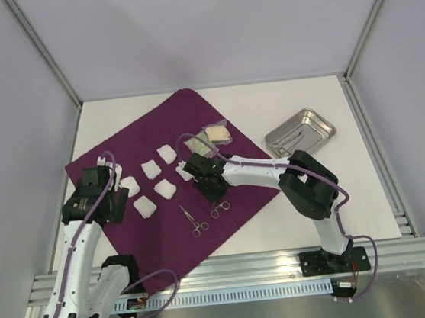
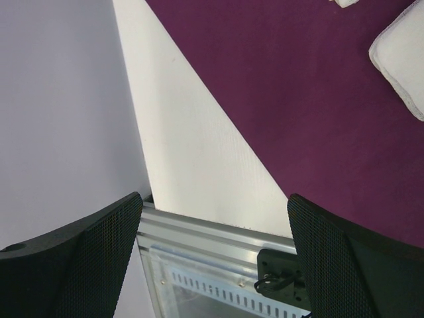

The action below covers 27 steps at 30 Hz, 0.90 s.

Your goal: Prepare the surgical pack

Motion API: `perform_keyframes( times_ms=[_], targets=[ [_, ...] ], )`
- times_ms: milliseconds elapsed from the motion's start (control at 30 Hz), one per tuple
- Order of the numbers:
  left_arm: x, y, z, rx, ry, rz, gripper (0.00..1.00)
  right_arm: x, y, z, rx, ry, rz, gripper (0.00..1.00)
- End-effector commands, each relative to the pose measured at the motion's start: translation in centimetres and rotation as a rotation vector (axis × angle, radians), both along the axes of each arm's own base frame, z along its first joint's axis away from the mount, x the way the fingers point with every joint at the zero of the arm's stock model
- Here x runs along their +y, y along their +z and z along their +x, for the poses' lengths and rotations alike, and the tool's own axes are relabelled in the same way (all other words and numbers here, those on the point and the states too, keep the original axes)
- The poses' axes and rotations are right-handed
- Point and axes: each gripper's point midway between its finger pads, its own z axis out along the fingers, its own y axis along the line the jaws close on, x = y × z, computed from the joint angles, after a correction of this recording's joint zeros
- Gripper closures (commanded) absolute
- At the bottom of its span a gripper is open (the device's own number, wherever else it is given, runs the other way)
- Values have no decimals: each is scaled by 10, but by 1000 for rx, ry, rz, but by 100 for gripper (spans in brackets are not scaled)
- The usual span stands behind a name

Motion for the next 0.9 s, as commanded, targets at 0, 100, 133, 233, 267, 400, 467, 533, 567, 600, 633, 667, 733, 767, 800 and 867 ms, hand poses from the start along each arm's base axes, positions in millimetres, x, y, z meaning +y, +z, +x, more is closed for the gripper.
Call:
perform_keyframes(
  times_ms=[0,100,133,233,267,400,467,533,567,600,633,667,733,767,800,867],
  targets=[
    [2,1,1,-28,26,1,0,-18,-24,2,-4,-33,-112,99],
    [2,1,1,-27,24,2,0,-12,-3,11,-51,-82,-60,99],
    [2,1,1,-27,26,2,0,-10,3,13,-63,-96,-35,100],
    [2,2,1,-31,25,3,0,-1,39,28,-119,-174,101,99],
    [2,1,1,-29,25,3,0,1,53,33,-145,-198,167,99],
    [1,1,1,-30,22,0,0,-6,84,56,-160,-324,332,99],
    [1,2,1,-32,23,-1,0,-24,85,68,-142,-422,378,100],
    [2,3,1,-38,24,0,0,-46,95,87,-154,-519,443,99],
    [2,3,1,-41,22,1,0,-64,108,106,-170,-612,502,99],
    [2,3,1,-43,24,0,0,-64,104,105,-159,-628,514,99],
    [2,4,1,-46,24,0,0,-91,117,124,-198,-718,553,100],
    [2,4,1,-46,24,0,0,-110,110,127,-195,-785,557,100],
    [1,3,1,-42,22,-1,0,-158,126,154,-256,-962,641,99],
    [1,4,1,-44,22,-3,0,-168,121,154,-232,-992,664,100],
    [1,4,1,-44,23,-2,0,-196,124,165,-253,-1081,683,100],
    [1,3,0,-41,23,-1,0,-221,123,172,-275,-1150,677,100]
  ],
)
